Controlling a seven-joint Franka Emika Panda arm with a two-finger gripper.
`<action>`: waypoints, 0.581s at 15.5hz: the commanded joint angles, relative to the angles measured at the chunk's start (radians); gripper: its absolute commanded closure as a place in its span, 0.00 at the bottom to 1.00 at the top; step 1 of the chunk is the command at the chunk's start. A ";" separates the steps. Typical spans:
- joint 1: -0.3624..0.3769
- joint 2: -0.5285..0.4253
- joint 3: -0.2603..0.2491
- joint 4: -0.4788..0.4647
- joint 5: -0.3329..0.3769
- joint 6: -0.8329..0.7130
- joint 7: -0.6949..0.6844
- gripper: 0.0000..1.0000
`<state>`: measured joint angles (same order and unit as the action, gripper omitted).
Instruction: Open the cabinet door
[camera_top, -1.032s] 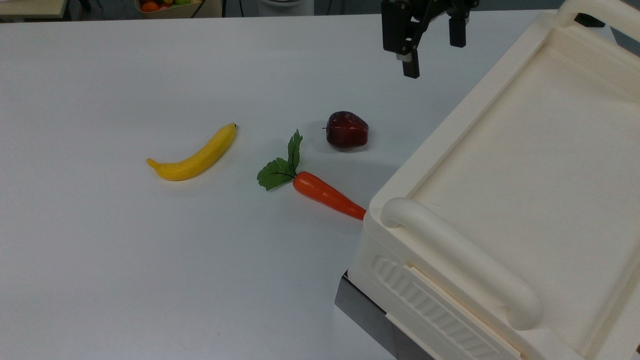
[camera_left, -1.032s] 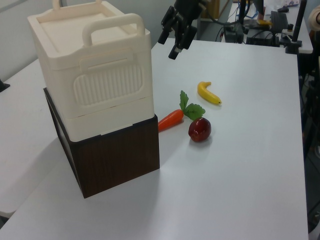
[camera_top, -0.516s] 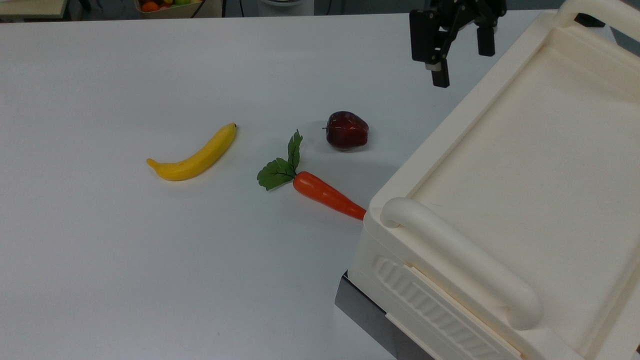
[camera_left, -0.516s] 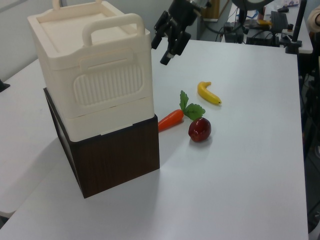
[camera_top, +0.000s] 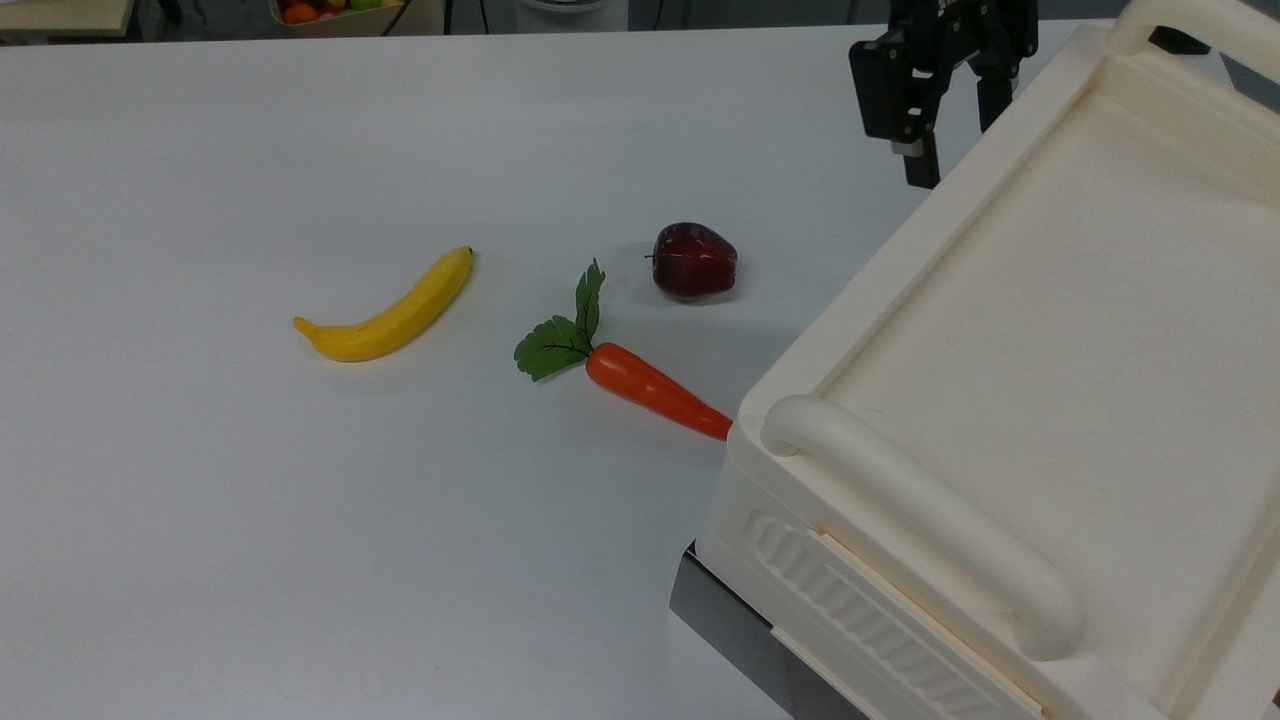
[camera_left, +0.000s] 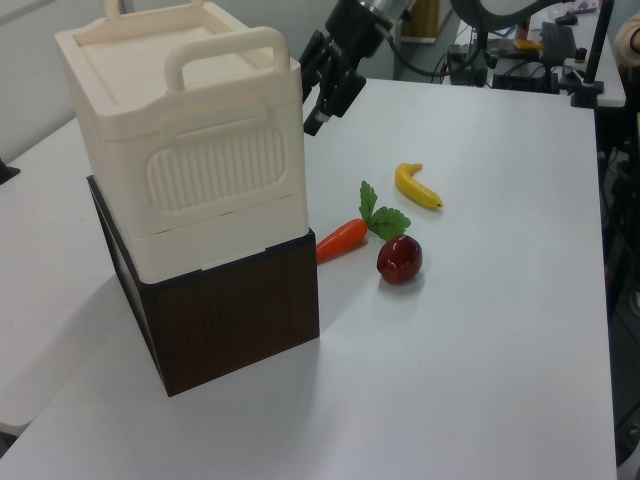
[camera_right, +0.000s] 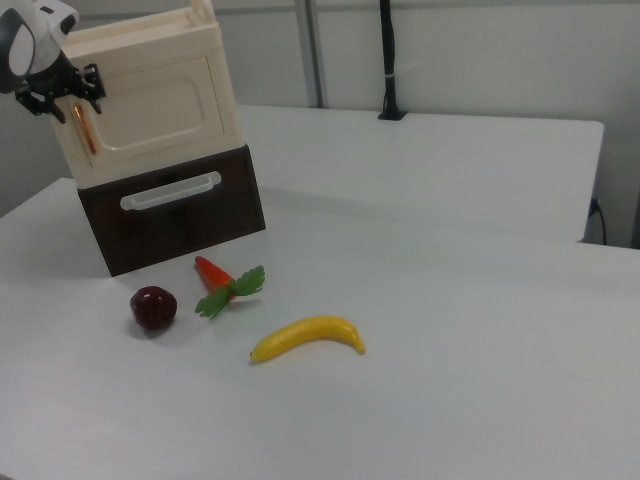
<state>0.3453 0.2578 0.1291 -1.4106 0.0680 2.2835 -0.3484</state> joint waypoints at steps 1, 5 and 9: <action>0.012 0.012 -0.005 0.019 -0.002 0.001 -0.015 0.56; 0.011 0.012 -0.005 0.019 -0.002 0.005 -0.014 0.67; 0.009 0.011 -0.005 0.015 -0.002 0.004 -0.008 0.81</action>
<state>0.3469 0.2577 0.1291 -1.4106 0.0665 2.2832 -0.3507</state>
